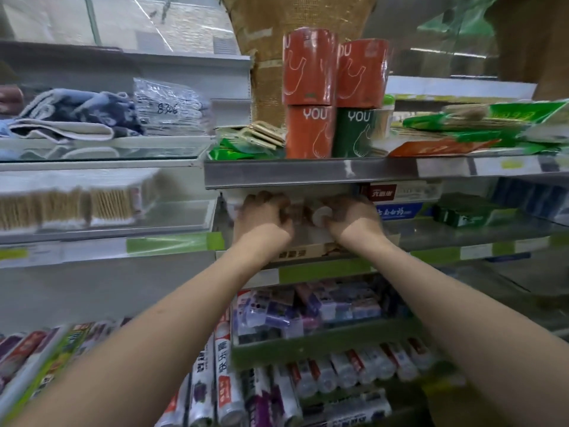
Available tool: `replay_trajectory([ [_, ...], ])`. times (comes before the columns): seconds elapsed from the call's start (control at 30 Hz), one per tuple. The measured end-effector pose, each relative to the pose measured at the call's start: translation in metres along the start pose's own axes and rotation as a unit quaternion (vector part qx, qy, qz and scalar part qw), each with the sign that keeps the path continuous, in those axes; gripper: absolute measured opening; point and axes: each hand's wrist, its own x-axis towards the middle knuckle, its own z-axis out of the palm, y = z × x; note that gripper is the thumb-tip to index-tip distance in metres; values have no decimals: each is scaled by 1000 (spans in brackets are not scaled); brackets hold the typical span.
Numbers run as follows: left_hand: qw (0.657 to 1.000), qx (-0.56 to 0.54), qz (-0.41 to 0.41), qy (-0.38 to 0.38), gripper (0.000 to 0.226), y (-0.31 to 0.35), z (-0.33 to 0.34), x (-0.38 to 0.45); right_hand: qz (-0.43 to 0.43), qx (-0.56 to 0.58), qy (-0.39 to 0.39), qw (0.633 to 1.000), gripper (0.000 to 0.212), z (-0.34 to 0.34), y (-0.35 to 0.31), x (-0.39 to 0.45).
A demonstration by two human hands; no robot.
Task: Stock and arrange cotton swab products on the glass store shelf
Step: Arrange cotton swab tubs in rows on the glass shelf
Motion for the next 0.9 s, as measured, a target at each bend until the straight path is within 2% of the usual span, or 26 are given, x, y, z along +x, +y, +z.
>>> replay_trajectory([
  [0.1,999,14,-26,-18,30,4,15,16,-25,-41,-16,999,25,-17,5,4],
  [0.2,998,4,-38,-56,35,8,24,27,-37,-67,-19,997,22,-20,17,17],
  [0.27,996,-12,-38,-80,35,9,32,38,-31,-85,-35,995,33,-15,23,26],
  [0.37,992,-18,-16,-122,20,17,51,58,7,-92,-68,993,65,0,37,44],
  [0.43,986,-74,2,-152,10,25,64,72,24,-104,-94,990,80,5,44,52],
  [0.5,970,-148,9,-192,8,30,75,86,35,-115,-120,985,77,4,46,57],
  [0.57,958,-154,25,-239,25,33,87,98,32,-127,-134,982,70,6,52,66],
  [0.63,960,-64,30,-271,43,35,100,107,32,-140,-136,980,76,10,56,71],
  [0.7,961,-20,48,-273,50,33,114,114,44,-147,-135,979,82,15,59,76],
  [0.8,957,15,55,-285,45,29,128,120,54,-133,-124,982,68,19,62,80],
  [0.9,960,31,52,-275,42,24,129,121,47,-61,-100,992,54,18,68,82],
])
